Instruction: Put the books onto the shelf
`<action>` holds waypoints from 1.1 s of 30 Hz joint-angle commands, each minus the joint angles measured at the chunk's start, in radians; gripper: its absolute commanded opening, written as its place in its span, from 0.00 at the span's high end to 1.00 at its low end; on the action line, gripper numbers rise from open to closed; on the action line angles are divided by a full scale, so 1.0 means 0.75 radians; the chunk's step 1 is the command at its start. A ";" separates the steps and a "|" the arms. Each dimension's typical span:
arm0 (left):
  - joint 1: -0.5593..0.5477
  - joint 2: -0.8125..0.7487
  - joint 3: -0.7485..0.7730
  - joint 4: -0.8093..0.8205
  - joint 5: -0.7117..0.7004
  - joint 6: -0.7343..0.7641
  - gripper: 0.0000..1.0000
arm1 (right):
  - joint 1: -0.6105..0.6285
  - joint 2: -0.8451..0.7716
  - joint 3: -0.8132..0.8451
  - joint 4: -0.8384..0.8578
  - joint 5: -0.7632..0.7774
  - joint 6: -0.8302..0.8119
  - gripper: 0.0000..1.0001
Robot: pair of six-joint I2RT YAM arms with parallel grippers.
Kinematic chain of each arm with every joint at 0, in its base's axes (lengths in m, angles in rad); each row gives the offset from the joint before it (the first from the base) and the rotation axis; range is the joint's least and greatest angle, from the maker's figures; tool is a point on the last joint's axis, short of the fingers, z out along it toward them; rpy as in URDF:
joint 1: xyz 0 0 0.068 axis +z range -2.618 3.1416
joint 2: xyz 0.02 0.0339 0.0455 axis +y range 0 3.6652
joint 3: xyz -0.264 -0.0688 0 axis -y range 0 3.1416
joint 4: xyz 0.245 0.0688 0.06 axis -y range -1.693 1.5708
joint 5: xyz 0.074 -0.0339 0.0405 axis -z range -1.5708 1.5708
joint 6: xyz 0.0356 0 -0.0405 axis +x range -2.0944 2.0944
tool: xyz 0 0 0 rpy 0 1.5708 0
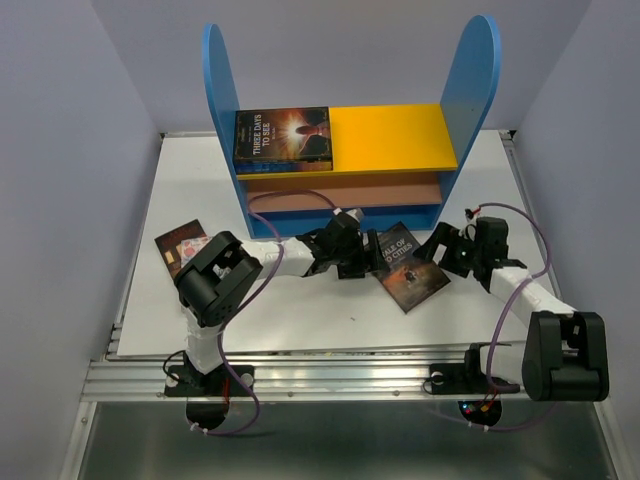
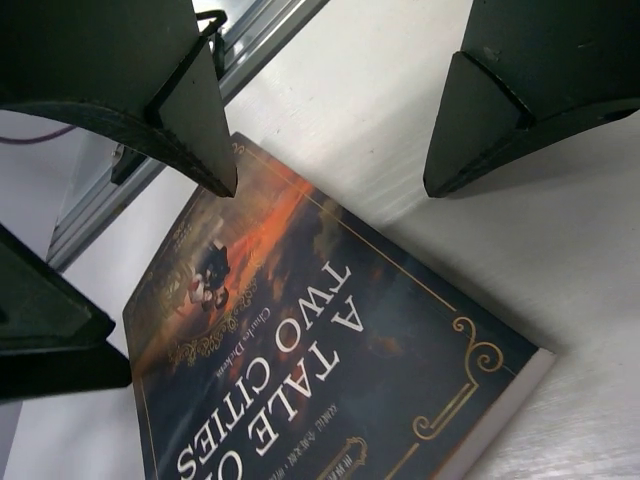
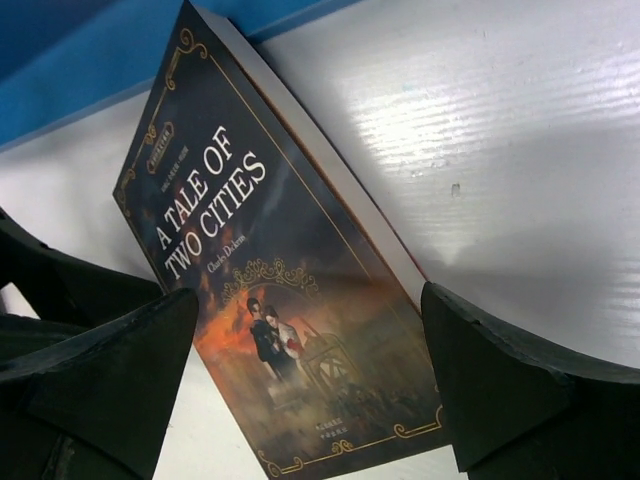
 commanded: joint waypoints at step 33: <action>0.033 -0.036 -0.031 -0.238 -0.258 -0.227 0.51 | 0.217 -0.035 -0.027 0.103 -0.470 0.208 0.44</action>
